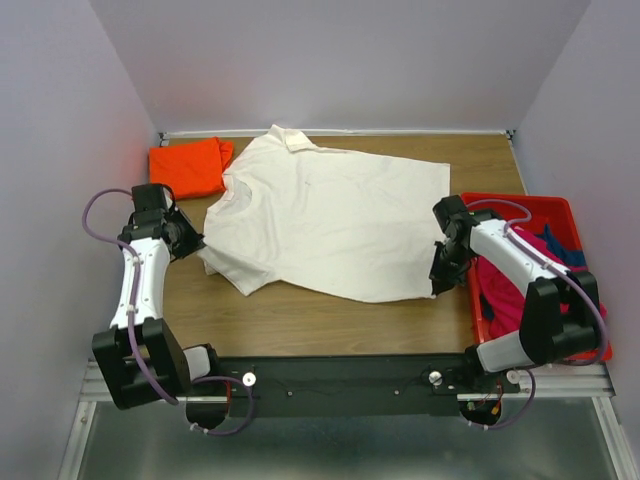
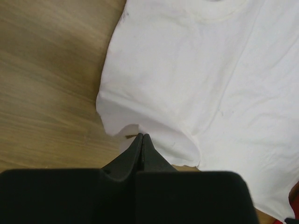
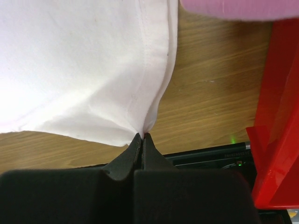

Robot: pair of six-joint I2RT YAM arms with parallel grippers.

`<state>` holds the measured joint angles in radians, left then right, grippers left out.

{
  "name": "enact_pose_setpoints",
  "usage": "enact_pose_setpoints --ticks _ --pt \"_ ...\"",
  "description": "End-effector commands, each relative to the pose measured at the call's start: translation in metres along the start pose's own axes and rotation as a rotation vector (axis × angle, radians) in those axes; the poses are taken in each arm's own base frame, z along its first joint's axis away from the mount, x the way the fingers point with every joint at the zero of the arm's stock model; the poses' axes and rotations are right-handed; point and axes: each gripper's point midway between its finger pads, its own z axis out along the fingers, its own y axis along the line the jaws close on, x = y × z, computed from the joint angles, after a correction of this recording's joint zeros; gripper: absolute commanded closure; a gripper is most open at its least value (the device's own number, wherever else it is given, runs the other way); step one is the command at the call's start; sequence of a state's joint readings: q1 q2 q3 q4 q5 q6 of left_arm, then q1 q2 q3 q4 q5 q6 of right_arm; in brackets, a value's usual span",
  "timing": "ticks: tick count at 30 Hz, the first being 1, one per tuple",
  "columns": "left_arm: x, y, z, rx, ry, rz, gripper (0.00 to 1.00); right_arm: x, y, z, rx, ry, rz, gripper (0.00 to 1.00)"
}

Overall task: Fold and stack the t-shirts
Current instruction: Fold the tshirt

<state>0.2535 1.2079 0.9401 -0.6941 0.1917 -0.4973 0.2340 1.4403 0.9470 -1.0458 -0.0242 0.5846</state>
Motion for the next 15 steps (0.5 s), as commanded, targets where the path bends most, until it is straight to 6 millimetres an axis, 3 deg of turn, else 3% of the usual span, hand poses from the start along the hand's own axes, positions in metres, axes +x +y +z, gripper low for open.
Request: enact_pose_setpoints --ticks 1,4,10,15 --pt "-0.047 -0.029 0.005 0.099 -0.087 0.072 1.0 -0.014 0.014 -0.005 -0.024 -0.015 0.047 1.0" --pt "-0.065 -0.043 0.011 0.126 -0.091 0.111 1.0 -0.024 0.017 -0.003 -0.008 -0.021 0.057 0.99" --pt "-0.086 -0.074 0.041 0.165 -0.044 0.17 1.0 -0.048 0.022 -0.003 0.019 -0.052 0.091 1.0" --pt "-0.094 -0.106 0.063 0.205 -0.006 0.231 1.0 -0.067 0.023 -0.009 0.011 -0.08 0.131 1.0"
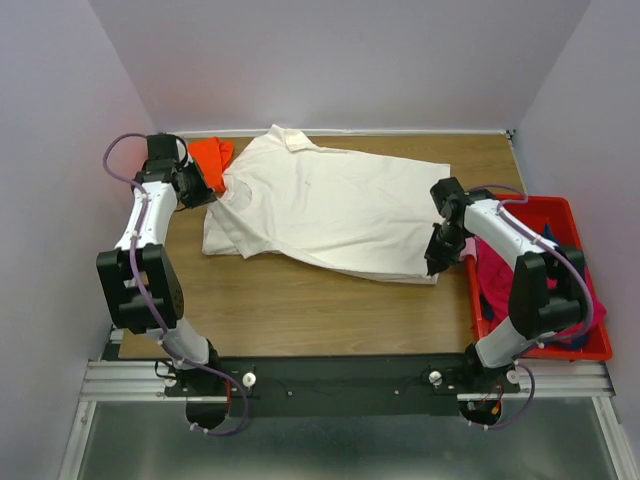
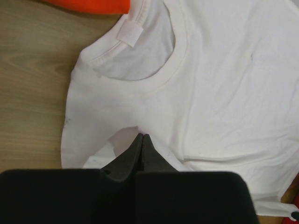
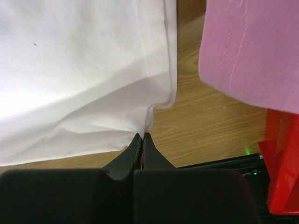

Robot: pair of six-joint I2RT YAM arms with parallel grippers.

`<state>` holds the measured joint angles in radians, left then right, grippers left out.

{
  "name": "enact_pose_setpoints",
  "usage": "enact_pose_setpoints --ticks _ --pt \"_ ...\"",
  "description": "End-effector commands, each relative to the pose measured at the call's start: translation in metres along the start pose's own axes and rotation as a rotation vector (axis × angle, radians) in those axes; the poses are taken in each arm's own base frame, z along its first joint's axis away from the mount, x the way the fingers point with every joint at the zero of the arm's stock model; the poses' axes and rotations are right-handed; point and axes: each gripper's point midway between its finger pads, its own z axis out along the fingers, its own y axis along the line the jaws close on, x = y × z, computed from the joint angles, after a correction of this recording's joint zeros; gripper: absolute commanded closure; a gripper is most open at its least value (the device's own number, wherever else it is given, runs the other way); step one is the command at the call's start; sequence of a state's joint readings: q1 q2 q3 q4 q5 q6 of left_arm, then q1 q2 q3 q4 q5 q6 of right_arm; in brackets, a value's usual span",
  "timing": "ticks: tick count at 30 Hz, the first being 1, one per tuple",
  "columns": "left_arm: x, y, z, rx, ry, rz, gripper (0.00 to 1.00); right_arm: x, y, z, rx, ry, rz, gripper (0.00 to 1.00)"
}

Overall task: Fold and stack the t-shirts
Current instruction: Fold the tshirt

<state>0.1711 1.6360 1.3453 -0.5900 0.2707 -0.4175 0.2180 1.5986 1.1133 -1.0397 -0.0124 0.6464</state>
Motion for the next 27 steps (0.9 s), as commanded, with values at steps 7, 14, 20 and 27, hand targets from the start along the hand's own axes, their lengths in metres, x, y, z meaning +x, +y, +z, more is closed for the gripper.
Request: enact_pose_setpoints --ticks 7,14,20,27 --pt "-0.03 -0.047 0.031 0.088 0.015 0.099 1.0 -0.052 -0.01 -0.01 0.009 -0.084 0.11 1.0" --pt "-0.052 -0.064 0.047 0.118 0.005 0.117 1.0 -0.085 -0.016 -0.002 0.025 -0.093 0.12 1.0" --pt "-0.063 -0.077 0.06 0.133 0.006 0.124 1.0 -0.11 -0.015 0.007 0.031 -0.091 0.111 1.0" --pt "-0.062 -0.076 0.076 0.112 0.025 0.125 1.0 -0.131 -0.005 0.016 0.025 -0.091 0.089 1.0"
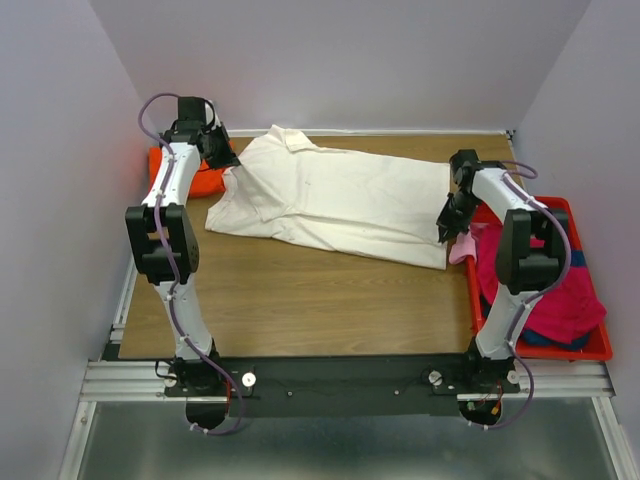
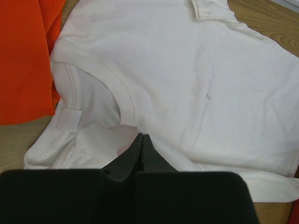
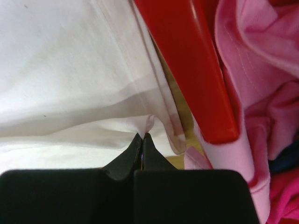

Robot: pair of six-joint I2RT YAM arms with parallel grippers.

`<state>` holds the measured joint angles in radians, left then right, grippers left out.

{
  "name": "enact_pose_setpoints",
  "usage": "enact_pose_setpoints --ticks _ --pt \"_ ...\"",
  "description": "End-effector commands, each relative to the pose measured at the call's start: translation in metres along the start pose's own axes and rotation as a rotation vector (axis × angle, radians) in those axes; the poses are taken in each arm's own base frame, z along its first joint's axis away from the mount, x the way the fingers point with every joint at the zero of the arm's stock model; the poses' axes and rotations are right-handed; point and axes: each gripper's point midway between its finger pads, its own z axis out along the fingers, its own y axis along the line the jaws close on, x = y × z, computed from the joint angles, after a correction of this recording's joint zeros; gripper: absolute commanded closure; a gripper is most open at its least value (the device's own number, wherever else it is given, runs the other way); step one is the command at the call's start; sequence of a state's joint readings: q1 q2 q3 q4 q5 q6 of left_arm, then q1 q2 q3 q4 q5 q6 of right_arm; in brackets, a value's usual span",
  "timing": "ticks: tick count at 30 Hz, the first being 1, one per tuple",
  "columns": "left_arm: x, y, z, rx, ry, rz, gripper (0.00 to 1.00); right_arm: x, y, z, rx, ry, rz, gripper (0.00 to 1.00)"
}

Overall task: Fold and stack the t-shirts
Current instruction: Fold the tshirt

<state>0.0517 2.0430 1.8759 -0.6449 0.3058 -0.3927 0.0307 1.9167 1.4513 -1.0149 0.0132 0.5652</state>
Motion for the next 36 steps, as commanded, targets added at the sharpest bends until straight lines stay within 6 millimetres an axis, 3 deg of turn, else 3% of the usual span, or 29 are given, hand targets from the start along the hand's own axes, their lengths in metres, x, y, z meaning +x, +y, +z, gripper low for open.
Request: enact_pose_setpoints --ticks 1,5,6,9,10,12,16,23,30,36 --pt "0.002 0.004 0.007 -0.017 0.022 -0.007 1.0 -0.018 0.001 0.003 0.018 -0.032 -0.017 1.0" --pt "0.001 0.003 0.013 -0.006 0.013 -0.009 1.0 -0.024 0.0 0.005 0.035 -0.043 -0.017 0.99" --pt "0.0 0.001 0.014 0.002 0.008 -0.01 0.88 -0.026 0.0 0.005 0.039 -0.049 -0.015 0.99" --pt "-0.008 -0.007 0.017 0.023 -0.017 -0.008 0.45 -0.032 0.0 0.0 0.04 -0.073 -0.009 0.75" --pt "-0.01 -0.007 0.017 0.024 -0.023 -0.011 0.4 -0.036 0.002 -0.005 0.034 -0.091 -0.007 0.55" --pt "-0.017 -0.01 0.013 0.026 -0.049 -0.009 0.34 -0.043 0.003 -0.013 0.029 -0.122 -0.006 0.45" --pt "-0.012 -0.007 0.001 0.007 -0.074 0.009 0.31 -0.053 0.008 -0.034 -0.004 -0.186 -0.042 0.38" --pt "0.043 0.038 -0.021 -0.132 -0.011 0.05 0.32 -0.028 0.013 -0.044 -0.111 -0.17 -0.123 0.38" --pt "0.079 0.088 -0.047 -0.26 0.012 0.013 0.34 0.017 0.004 -0.019 -0.136 -0.065 -0.122 0.39" --pt "0.106 0.118 -0.052 -0.337 0.069 -0.009 0.34 0.025 0.0 -0.006 -0.131 -0.046 -0.119 0.39"
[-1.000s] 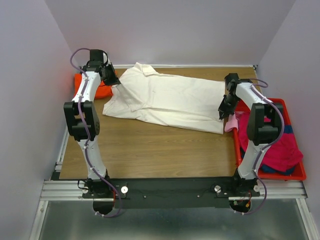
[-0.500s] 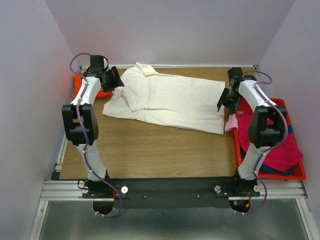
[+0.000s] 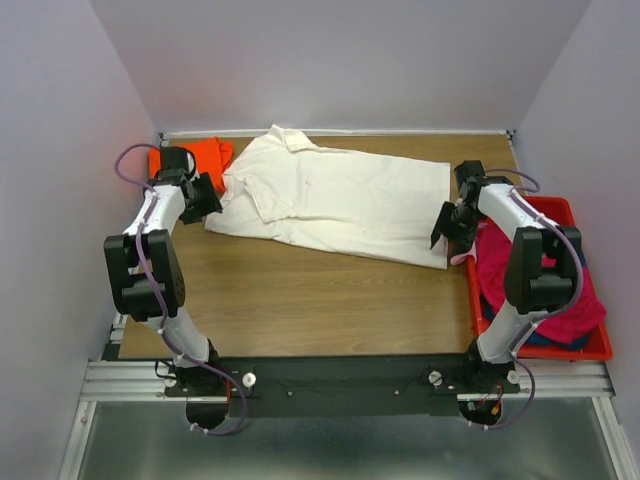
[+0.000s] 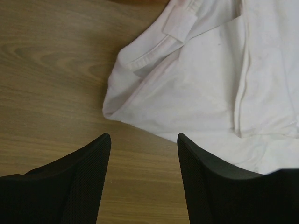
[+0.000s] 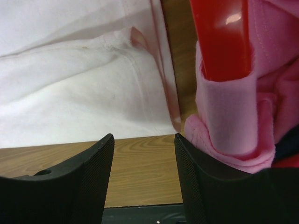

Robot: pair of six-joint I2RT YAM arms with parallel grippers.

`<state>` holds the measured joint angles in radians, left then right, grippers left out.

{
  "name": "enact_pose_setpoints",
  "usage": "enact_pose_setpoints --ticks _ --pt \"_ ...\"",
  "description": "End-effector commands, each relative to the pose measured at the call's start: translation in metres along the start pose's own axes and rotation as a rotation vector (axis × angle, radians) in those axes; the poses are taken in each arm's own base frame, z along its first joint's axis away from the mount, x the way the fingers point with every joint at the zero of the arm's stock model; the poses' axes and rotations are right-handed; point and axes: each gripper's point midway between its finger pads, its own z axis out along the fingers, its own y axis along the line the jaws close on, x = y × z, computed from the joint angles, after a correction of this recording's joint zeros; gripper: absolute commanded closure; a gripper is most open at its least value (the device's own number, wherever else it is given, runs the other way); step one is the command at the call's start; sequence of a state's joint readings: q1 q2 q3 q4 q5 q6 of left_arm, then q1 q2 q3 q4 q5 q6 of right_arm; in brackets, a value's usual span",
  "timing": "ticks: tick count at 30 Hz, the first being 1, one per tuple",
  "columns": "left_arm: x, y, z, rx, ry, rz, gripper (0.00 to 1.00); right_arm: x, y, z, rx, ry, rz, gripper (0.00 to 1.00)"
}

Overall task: Fold and stack the t-shirts
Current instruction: Fold the tshirt

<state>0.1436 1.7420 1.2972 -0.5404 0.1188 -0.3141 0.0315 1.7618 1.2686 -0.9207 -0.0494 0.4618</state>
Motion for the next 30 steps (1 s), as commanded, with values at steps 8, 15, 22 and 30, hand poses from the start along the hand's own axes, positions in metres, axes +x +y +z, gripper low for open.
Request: enact_pose_setpoints --ticks 8,15,22,30 --pt "0.018 0.026 0.014 -0.051 0.022 0.006 0.3 0.017 -0.011 0.015 0.025 0.019 0.005 0.38" --pt "0.016 0.025 0.029 -0.008 0.022 -0.014 0.3 0.023 -0.02 0.022 0.063 0.025 0.019 0.39" --pt "0.015 0.015 0.039 0.047 0.031 -0.025 0.33 0.017 -0.028 0.026 0.121 -0.003 0.039 0.39" --pt "0.021 0.019 0.048 0.033 0.054 -0.035 0.39 0.013 -0.036 0.032 0.17 -0.014 0.052 0.39"
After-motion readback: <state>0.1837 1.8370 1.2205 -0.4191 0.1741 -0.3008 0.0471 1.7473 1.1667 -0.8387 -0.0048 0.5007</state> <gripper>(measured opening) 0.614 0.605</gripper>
